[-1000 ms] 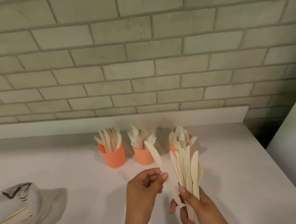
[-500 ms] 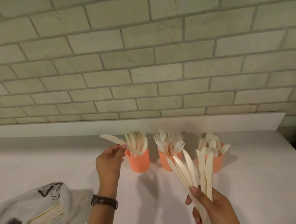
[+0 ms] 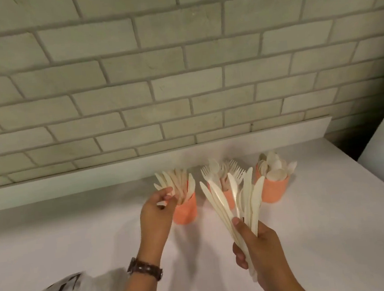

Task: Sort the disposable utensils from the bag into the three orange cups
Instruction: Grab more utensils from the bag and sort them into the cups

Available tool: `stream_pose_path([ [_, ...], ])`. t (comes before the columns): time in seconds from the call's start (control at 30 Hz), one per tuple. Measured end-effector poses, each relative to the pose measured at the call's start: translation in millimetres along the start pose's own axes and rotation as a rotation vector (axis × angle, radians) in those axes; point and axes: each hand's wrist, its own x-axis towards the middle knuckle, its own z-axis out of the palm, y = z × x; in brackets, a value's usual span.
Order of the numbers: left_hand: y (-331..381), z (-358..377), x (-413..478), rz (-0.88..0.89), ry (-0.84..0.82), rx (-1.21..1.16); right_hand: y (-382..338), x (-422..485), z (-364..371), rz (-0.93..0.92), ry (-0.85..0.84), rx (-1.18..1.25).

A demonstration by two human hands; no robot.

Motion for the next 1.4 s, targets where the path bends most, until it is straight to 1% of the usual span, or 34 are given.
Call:
stream_pose_path([
  [0.1,13,-2,-48,-0.070,-0.309,-0.163,3,-3,10,-0.025,0.001,-0.031],
  [0.13,15,-3,-61,-0.102,-0.374,-0.206,4,-5,13,-0.039,0.000,-0.055],
  [0.17,16,-3,-71,-0.122,-0.401,-0.245,4,-5,16,-0.057,-0.007,-0.082],
  [0.2,17,-2,-79,-0.138,-0.395,-0.289,3,-7,19,-0.076,-0.018,-0.111],
  [0.3,16,0,-88,-0.149,-0.293,-0.388,0,-10,28,-0.131,-0.067,-0.162],
  [0.4,13,-2,-89,-0.108,-0.274,-0.403,-1,-15,39,-0.148,-0.140,-0.176],
  [0.5,7,-5,-88,-0.157,-0.249,-0.418,3,-16,42,-0.145,-0.172,-0.174],
  [0.57,2,-5,-90,-0.186,-0.259,-0.405,5,-14,40,-0.145,-0.176,-0.184],
  [0.67,0,-6,-92,-0.189,-0.328,-0.359,7,-10,36,-0.111,-0.197,-0.189],
  [0.73,2,-6,-89,-0.204,-0.333,-0.369,9,-6,33,-0.083,-0.189,-0.179],
  [0.77,3,-7,-84,-0.212,-0.304,-0.394,10,-2,30,-0.077,-0.172,-0.192],
  [0.83,9,-14,-69,-0.199,-0.167,-0.452,11,3,20,-0.055,-0.140,-0.217],
  [0.9,16,-28,-46,-0.100,-0.015,-0.480,10,6,8,-0.031,-0.136,-0.212],
  [0.97,21,-40,-20,0.015,0.083,-0.433,10,7,-5,-0.021,-0.135,-0.234],
  [1.07,19,-33,15,0.074,0.116,-0.311,8,8,-15,0.053,-0.166,-0.163],
  [1.17,1,-5,37,0.074,0.118,-0.148,5,8,-18,0.093,-0.229,-0.093],
  [1.23,-14,12,43,0.034,0.092,-0.078,3,9,-20,0.094,-0.258,-0.041],
  [1.3,-26,20,42,-0.008,0.093,-0.024,1,9,-21,0.081,-0.279,-0.012],
  [1.4,-33,19,36,0.001,0.095,-0.005,0,10,-22,0.062,-0.300,-0.008],
])
